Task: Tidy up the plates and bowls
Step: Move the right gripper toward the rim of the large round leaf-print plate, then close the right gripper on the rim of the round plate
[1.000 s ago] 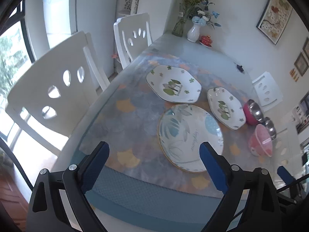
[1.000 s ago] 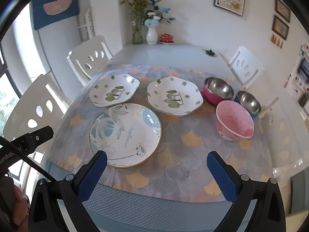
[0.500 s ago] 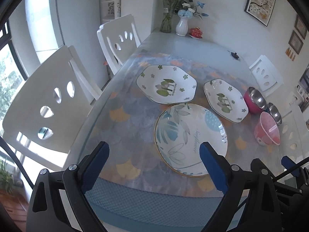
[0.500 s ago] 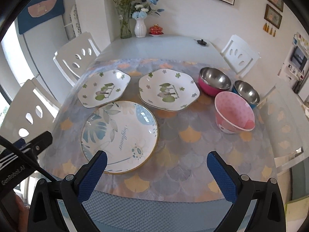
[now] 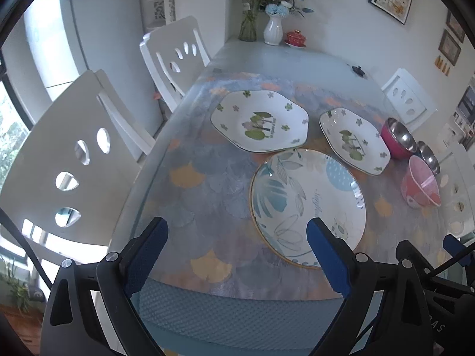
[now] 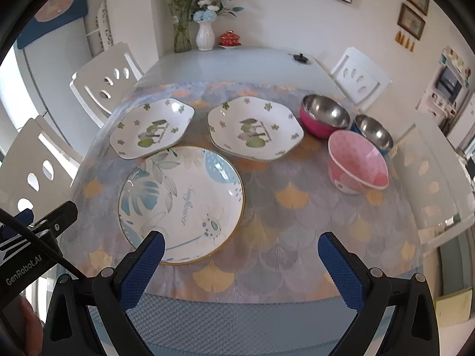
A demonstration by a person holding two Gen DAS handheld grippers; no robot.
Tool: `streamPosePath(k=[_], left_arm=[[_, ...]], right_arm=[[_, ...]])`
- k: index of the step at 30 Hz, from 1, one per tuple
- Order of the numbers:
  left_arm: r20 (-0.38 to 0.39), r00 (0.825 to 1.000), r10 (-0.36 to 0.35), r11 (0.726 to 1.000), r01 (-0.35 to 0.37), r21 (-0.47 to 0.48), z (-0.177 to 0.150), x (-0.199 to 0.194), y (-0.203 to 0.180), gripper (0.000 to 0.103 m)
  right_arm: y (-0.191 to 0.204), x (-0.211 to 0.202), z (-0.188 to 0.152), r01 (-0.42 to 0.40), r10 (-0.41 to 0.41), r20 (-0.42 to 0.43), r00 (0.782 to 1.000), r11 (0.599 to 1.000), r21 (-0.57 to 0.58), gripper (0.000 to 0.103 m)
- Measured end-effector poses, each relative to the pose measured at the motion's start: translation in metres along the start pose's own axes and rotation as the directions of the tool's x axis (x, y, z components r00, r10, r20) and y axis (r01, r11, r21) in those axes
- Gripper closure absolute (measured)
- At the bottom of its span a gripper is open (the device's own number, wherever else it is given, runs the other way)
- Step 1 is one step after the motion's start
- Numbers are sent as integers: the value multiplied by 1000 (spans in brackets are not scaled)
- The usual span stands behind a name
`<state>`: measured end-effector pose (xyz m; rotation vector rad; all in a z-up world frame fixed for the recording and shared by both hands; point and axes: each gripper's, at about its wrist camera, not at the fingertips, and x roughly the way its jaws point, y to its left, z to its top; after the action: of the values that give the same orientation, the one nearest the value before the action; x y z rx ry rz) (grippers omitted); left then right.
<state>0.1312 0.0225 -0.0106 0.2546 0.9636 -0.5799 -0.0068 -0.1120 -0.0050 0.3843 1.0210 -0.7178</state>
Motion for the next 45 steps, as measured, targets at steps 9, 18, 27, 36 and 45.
streamPosePath(k=[9, 18, 27, 36, 45], left_arm=[[-30, 999, -15, 1000, 16, 10, 7, 14, -6, 9], [-37, 999, 20, 1000, -20, -15, 19, 24, -11, 9], [-73, 996, 50, 998, -52, -29, 25, 45, -20, 9], [-65, 995, 74, 997, -74, 1, 44, 55, -16, 9], [-130, 991, 35, 999, -32, 21, 44, 86, -12, 9]], right_arm=[[-3, 7, -3, 35, -34, -26, 999, 999, 24, 0], [-20, 23, 14, 14, -13, -37, 999, 999, 39, 0], [-35, 47, 24, -39, 42, -81, 996, 999, 37, 0], [-38, 72, 31, -97, 97, -125, 987, 995, 7, 0], [-25, 98, 47, -137, 130, -165, 978, 990, -30, 9]])
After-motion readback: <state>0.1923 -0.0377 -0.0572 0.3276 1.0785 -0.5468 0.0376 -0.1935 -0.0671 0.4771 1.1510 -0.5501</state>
